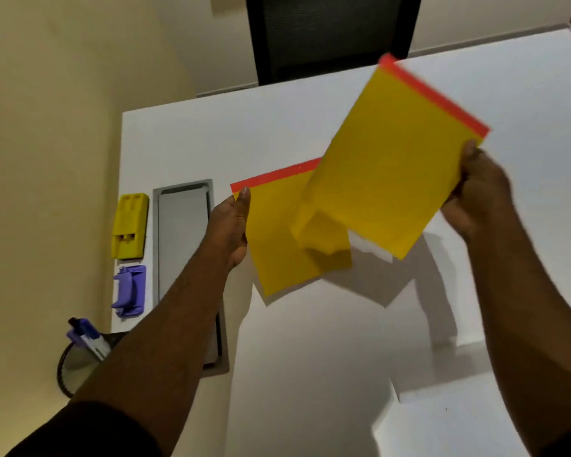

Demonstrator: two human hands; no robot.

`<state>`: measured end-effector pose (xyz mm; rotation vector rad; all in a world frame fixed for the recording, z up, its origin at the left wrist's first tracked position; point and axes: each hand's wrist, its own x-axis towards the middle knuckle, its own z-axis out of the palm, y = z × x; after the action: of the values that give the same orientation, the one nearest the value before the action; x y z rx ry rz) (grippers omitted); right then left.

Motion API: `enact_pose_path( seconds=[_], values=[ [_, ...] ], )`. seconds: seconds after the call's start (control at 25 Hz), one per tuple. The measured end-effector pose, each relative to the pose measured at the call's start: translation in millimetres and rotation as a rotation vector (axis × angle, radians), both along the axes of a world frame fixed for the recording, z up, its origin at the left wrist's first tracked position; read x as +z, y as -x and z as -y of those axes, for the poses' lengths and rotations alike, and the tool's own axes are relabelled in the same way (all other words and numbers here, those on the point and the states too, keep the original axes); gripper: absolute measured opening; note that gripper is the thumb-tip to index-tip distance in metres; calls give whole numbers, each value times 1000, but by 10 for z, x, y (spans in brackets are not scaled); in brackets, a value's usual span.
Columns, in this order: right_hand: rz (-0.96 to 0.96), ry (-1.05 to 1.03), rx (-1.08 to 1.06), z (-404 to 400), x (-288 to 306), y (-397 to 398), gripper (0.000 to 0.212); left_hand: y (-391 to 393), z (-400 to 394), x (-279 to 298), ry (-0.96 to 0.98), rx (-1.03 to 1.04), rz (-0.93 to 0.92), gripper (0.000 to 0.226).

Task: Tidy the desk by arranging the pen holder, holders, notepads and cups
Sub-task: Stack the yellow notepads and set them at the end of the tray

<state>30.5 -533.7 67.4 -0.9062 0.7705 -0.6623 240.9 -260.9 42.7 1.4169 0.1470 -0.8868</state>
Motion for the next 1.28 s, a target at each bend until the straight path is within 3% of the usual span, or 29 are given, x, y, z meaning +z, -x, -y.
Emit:
enact_pose_path(
  seconds=[0.12, 0.28, 0.36, 0.44, 0.6, 0.88, 1.08, 1.2, 1.28],
  values=[
    [-159, 34, 220, -615, 99, -538, 30, -63, -5, 102, 6, -58, 11, 45],
    [-338, 197, 231, -1033, -83, -876, 22, -107, 46, 215, -76, -25, 109, 52],
    [-427, 341, 123, -1214, -145, -1015, 23, -66, 35, 249, -86, 22, 317, 53],
    [-375, 450, 54, -1308, -129, -1155, 28, -38, -47, 285, 7, 33, 617, 28],
    [-214, 605, 158, -1411, -222, -1276, 19, -98, -241, 145, -95, 103, 887, 43],
    [-291, 535, 351, -1535, -618, -1242, 29, 57, -332, -406, -199, 114, 685, 57],
    [-458, 609, 455, -1565, -972, -1092, 44, 120, -325, -619, -294, 72, 581, 48],
    [-510, 686, 457, -1501, -993, -1168, 27, -56, -319, -589, -315, 20, 602, 42],
    [-529, 814, 388, -1458, -920, -1344, 28, -313, -280, -496, -353, -16, 640, 39]
  ],
)
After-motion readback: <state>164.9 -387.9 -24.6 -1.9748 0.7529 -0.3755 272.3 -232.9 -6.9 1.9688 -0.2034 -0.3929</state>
